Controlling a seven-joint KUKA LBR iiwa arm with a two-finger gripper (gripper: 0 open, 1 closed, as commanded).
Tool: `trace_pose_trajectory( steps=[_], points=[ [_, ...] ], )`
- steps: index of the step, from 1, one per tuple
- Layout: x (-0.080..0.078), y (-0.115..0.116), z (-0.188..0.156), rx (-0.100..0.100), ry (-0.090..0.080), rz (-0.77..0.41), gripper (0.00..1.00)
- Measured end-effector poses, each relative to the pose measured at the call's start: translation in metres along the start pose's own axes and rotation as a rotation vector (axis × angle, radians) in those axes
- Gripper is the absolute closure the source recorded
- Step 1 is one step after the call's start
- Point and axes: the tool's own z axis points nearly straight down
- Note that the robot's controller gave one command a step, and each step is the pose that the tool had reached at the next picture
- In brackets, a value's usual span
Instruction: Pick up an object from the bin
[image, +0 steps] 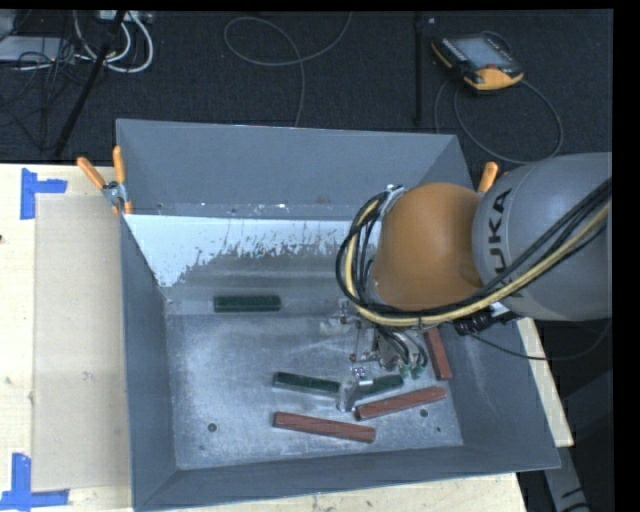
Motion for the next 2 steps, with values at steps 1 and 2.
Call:
trace_pose_trajectory(
  steps=[1, 2],
  points=[
    [-0.0396, 0.0137, 0.0754, -0.001, -0.018, -0.01, 1.0],
    [-0.0396, 0.0136, 0.0754, -0.002, -0.018, -0.009, 1.0]
  ],
)
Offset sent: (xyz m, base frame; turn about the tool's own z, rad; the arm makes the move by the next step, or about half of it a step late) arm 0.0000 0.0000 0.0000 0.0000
